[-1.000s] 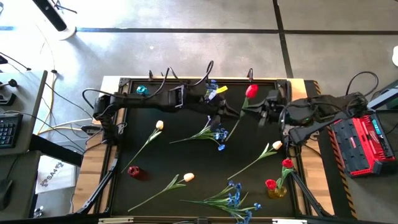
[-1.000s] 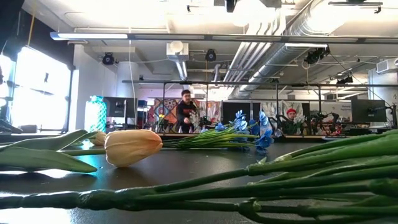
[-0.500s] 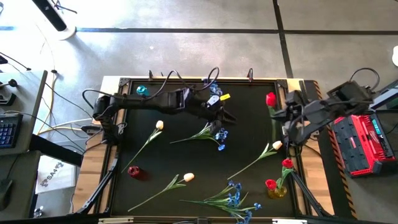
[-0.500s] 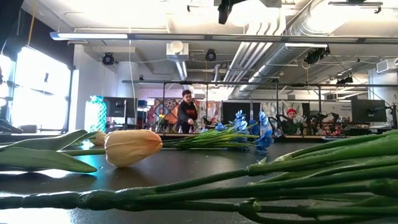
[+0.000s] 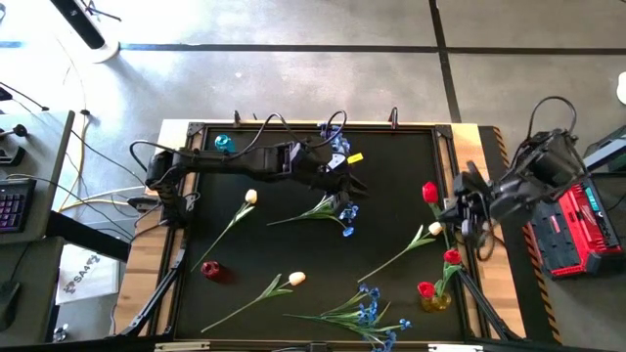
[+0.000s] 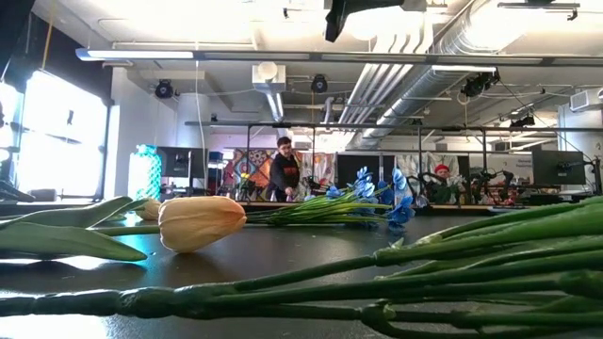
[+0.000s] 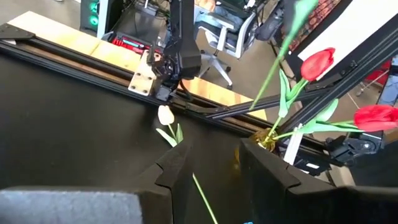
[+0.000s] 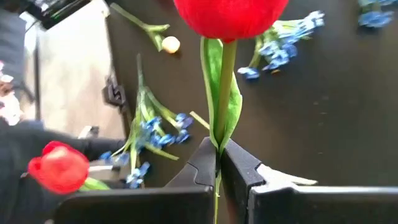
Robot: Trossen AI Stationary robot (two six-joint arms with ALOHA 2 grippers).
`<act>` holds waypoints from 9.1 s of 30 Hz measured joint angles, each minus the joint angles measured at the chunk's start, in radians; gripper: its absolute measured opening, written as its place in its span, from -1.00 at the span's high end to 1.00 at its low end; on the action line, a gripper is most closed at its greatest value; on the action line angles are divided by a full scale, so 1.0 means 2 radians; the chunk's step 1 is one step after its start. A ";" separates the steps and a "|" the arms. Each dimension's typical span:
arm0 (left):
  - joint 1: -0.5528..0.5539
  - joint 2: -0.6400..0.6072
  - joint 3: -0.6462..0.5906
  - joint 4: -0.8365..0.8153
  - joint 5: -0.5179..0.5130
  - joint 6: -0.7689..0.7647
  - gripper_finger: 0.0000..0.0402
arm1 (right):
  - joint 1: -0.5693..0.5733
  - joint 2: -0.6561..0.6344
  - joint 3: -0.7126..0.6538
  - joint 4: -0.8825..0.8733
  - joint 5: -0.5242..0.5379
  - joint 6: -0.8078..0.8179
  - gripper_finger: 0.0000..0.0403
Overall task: Sort flowers into vase by color
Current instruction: Put the red flower into the yellow vase, then put the middle blue flowers into the red vase
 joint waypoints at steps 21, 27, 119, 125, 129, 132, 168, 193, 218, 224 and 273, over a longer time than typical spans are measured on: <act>0.002 0.000 0.000 0.000 -0.014 -0.019 0.42 | 0.253 0.070 -0.011 0.047 0.189 0.086 1.00; 0.004 0.000 0.000 0.002 -0.021 -0.025 0.42 | 0.293 0.101 -0.011 0.041 0.225 0.129 1.00; -0.008 0.044 0.000 -0.237 -0.066 -0.008 0.42 | 0.327 0.008 -0.009 -0.030 0.427 0.334 0.65; 0.015 0.044 0.000 -0.303 -0.058 -0.022 0.42 | 0.274 -0.009 -0.009 -0.026 0.450 0.293 0.60; 0.034 0.043 0.000 -0.319 -0.050 0.005 0.42 | 0.229 -0.009 -0.009 -0.021 0.443 0.268 0.47; 0.042 0.043 0.000 -0.310 -0.029 0.040 0.42 | 0.195 -0.009 -0.009 -0.014 0.432 0.254 0.33; 0.039 0.046 -0.237 -0.111 -0.033 0.164 0.42 | -0.264 0.138 -0.009 0.261 0.043 -0.174 0.12; 0.059 0.028 -0.248 -0.079 0.002 0.123 0.99 | -0.271 0.177 -0.009 0.354 0.065 -0.108 0.12; 0.142 -0.241 -0.248 -0.058 0.056 0.118 1.00 | -0.313 0.178 -0.190 0.651 0.034 -0.118 0.12; 0.133 -0.275 -0.248 -0.047 0.077 0.114 1.00 | -0.325 0.178 -0.206 0.768 0.030 -0.224 0.07; 0.038 -0.241 -0.248 0.023 0.070 0.058 0.18 | -0.382 0.178 -0.206 0.768 -0.161 -0.348 1.00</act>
